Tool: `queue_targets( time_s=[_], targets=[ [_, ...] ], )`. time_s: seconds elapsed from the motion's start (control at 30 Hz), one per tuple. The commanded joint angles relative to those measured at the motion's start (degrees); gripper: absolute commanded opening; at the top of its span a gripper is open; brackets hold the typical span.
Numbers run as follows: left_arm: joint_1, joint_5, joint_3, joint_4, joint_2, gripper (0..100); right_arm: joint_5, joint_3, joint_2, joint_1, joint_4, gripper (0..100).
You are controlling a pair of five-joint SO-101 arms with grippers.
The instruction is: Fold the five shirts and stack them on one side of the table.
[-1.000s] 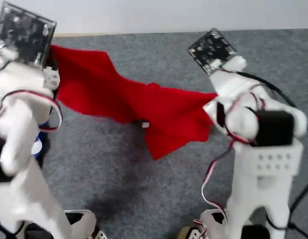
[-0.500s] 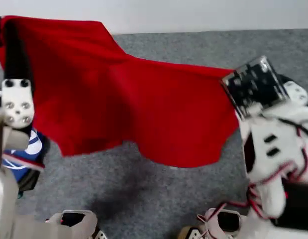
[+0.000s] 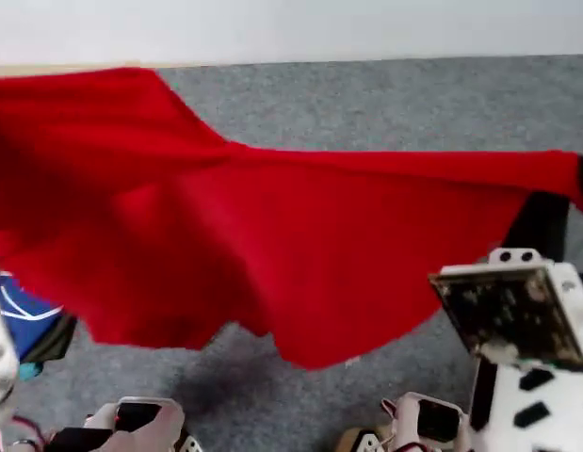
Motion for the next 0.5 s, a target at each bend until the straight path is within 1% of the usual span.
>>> queue_targets(
  time_s=[0.0,0.17,0.27,0.47],
  targets=[
    [-0.18,-3.6,-2.77,-5.45,0.09,0,0.53,-2.29,-0.66,2.42,-1.01,1.0],
    [-0.18,-8.7,-5.41,-9.67,0.09,0,0.53,-2.29,-2.24,4.26,-1.01,1.0],
    [-0.26,-8.97,-7.78,-9.41,0.09,0,0.53,-2.2,-3.56,4.26,-0.84,1.0],
    [-0.26,-11.87,-11.3,-9.23,0.09,0,5.01,-1.93,-5.76,4.18,1.8,1.0]
  ],
)
